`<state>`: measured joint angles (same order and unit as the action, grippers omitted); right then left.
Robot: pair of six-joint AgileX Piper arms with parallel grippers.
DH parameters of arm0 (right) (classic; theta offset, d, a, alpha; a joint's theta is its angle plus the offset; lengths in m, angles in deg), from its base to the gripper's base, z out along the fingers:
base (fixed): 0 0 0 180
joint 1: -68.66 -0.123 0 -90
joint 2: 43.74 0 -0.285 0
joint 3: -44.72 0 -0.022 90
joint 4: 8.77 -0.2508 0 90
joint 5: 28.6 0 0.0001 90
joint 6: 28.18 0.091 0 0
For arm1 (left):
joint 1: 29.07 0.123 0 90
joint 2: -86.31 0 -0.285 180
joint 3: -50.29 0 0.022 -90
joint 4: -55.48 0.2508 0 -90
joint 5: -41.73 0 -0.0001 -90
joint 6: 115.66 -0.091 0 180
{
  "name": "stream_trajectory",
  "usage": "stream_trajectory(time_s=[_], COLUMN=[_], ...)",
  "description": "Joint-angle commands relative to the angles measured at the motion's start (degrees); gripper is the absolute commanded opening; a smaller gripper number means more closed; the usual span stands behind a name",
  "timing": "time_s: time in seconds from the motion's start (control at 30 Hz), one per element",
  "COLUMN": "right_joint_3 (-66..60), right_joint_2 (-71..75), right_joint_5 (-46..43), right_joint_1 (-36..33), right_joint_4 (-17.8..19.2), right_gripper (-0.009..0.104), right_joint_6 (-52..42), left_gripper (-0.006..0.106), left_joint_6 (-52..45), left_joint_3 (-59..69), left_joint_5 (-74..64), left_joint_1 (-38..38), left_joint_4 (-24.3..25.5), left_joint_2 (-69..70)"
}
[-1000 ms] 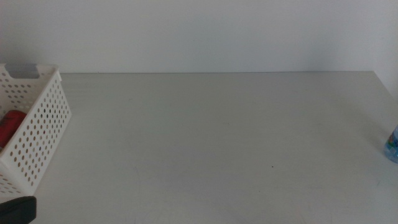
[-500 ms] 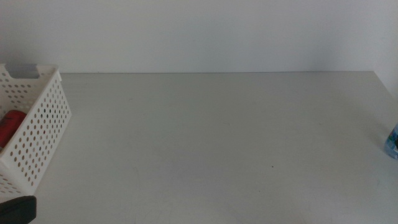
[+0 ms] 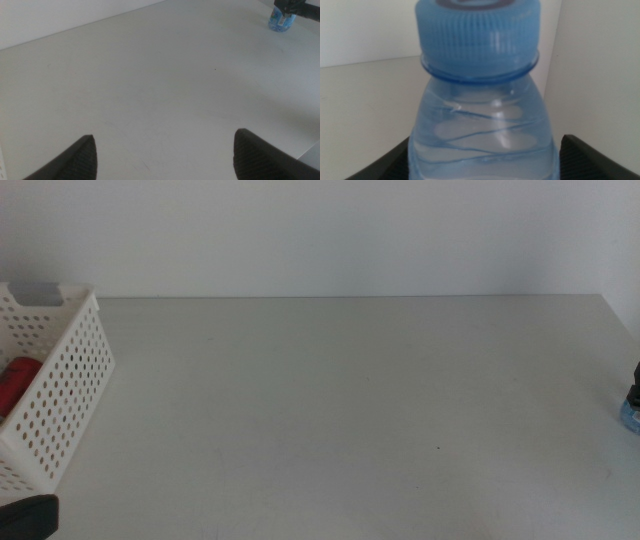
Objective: Use arms to grab the bottles and put them into the dustbin to the left of the table.
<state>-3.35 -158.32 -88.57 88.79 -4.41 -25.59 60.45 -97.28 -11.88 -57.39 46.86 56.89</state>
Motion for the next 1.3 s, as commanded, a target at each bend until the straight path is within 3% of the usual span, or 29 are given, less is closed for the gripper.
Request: stream_trajectory(time_s=[0.0,0.13,0.3,0.6,0.8,0.97,1.27], right_joint_3=[1.4,1.4,1.4,9.0,23.8,37.5,49.0], right_joint_2=[1.8,1.8,2.1,5.4,5.5,1.0,-8.8], right_joint_5=[-4.1,-4.1,-4.3,-1.9,15.3,28.1,30.3], right_joint_1=[-0.2,-1.5,-4.9,-20.2,-33.2,-42.4,-52.9], right_joint_4=[0.2,0.2,0.3,5.9,10.2,11.1,16.4], right_gripper=[0.066,0.040,-0.001,-0.001,-0.001,-0.001,-0.001], right_joint_6=[-0.2,-0.2,0.1,9.0,17.1,17.6,17.5], left_gripper=[0.093,0.093,0.093,0.093,0.093,0.093,0.093], left_joint_6=[0.9,0.9,0.9,0.9,0.9,0.9,0.9], left_joint_3=[-1.3,-1.3,-1.3,-1.3,-1.3,-1.3,-1.3], left_joint_5=[3.9,3.9,3.9,3.9,3.9,3.9,3.9], left_joint_1=[-0.3,-0.3,-0.3,-0.3,-0.3,-0.3,-0.3], left_joint_4=[-0.5,-0.5,-0.5,-0.5,-0.5,-0.5,-0.5], left_joint_2=[-0.6,-0.6,-0.6,-0.6,-0.6,-0.6,-0.6])
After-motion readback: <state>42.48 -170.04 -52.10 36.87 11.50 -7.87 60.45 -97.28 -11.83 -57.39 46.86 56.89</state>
